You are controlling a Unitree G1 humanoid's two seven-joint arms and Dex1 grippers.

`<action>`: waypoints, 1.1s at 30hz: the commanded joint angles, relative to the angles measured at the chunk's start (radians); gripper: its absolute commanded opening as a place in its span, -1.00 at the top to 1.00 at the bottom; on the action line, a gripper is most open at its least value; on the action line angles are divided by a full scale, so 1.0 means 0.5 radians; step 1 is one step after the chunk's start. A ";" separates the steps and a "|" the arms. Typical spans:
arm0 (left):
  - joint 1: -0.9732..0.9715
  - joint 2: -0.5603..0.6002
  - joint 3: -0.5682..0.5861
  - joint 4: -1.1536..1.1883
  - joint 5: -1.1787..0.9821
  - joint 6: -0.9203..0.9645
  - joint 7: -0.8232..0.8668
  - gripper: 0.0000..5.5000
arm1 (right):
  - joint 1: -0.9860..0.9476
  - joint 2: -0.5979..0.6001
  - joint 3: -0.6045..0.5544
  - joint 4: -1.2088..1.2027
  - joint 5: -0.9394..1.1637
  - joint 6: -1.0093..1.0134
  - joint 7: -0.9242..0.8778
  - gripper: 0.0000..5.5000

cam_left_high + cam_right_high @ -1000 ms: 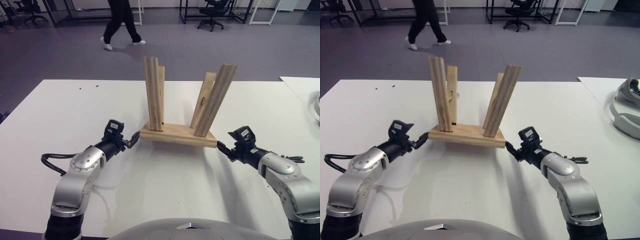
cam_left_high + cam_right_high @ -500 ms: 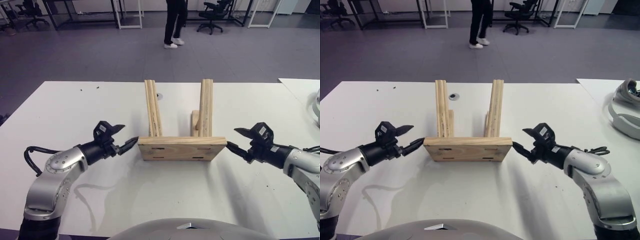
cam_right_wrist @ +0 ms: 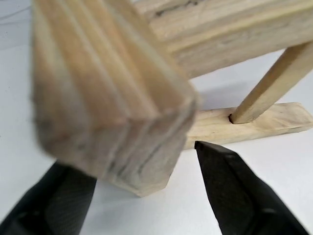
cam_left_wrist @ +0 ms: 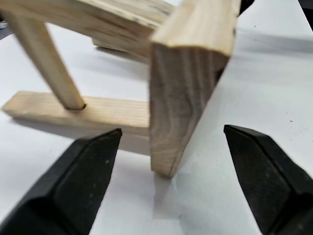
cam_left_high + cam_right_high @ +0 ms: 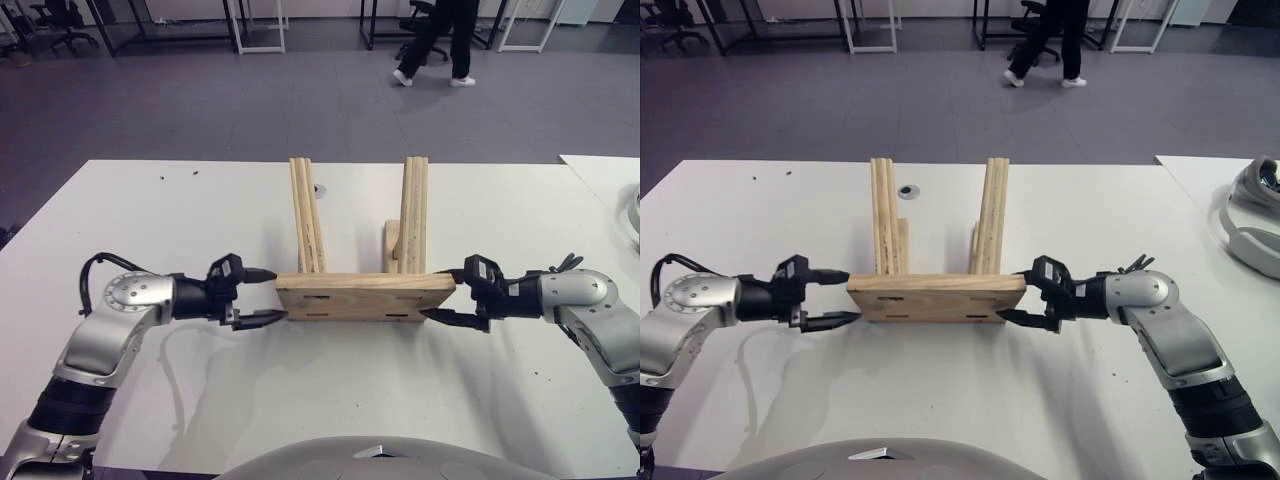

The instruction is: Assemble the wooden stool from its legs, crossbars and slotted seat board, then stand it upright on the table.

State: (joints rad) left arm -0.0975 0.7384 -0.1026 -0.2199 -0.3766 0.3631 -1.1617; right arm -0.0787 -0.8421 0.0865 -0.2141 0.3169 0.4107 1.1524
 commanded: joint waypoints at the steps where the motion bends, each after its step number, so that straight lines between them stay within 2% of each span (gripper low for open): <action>1: -0.085 0.011 -0.053 0.101 0.068 -0.100 -0.052 -0.22 | -0.073 -0.024 0.016 0.052 -0.035 -0.047 0.024 -0.07; 7: -0.129 0.008 -0.149 0.226 0.110 -0.309 -0.216 0.17 | -0.095 -0.001 0.051 0.124 -0.070 -0.153 0.040 0.37; 12: -0.236 -0.027 -0.164 0.340 0.081 -0.400 -0.344 0.46 | -0.110 0.038 0.062 0.166 -0.064 -0.273 0.076 0.39; 15: -0.244 -0.020 -0.154 0.332 0.044 -0.426 -0.419 0.50 | -0.111 0.044 0.064 0.175 -0.047 -0.312 0.101 0.39; 17: -0.289 -0.018 -0.089 0.208 -0.125 -0.271 -0.444 0.50 | -0.153 0.043 0.019 0.115 0.074 -0.274 0.172 0.40; 19: -0.477 0.021 0.097 -0.038 -0.559 0.187 -0.365 0.50 | -0.313 -0.007 -0.180 -0.107 0.555 0.081 0.255 0.42; 22: -1.057 0.192 0.373 -0.167 -1.541 1.002 -0.058 0.50 | -0.807 -0.312 -0.524 -0.303 1.787 0.852 0.163 0.42; 24: -1.322 0.377 0.415 -0.126 -2.005 1.324 0.075 0.50 | -1.154 -0.551 -0.509 -0.189 2.428 1.169 0.061 0.42; 26: -1.534 0.566 0.334 0.024 -2.468 1.537 0.227 0.50 | -1.525 -0.744 -0.338 0.066 2.948 1.395 -0.081 0.42; 27: -1.616 0.650 0.278 0.094 -2.666 1.599 0.297 0.50 | -1.710 -0.788 -0.247 0.207 3.105 1.495 -0.132 0.42; 29: -1.796 0.748 0.142 0.251 -3.008 1.675 0.471 0.51 | -2.161 -0.701 -0.105 0.550 3.101 1.793 -0.143 0.42; 31: -1.998 0.724 0.039 0.475 -3.168 1.813 0.587 0.51 | -2.611 -0.490 -0.041 0.983 2.786 2.214 -0.008 0.42; 33: -2.195 0.659 -0.066 0.741 -3.191 2.033 0.588 0.51 | -2.829 -0.452 0.175 1.263 2.824 2.393 0.036 0.43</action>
State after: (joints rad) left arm -0.6467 0.9706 -0.0101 0.1239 -1.4260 1.0466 -1.0161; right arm -0.6852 -1.0453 0.1202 0.1694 1.2691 1.1938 1.2097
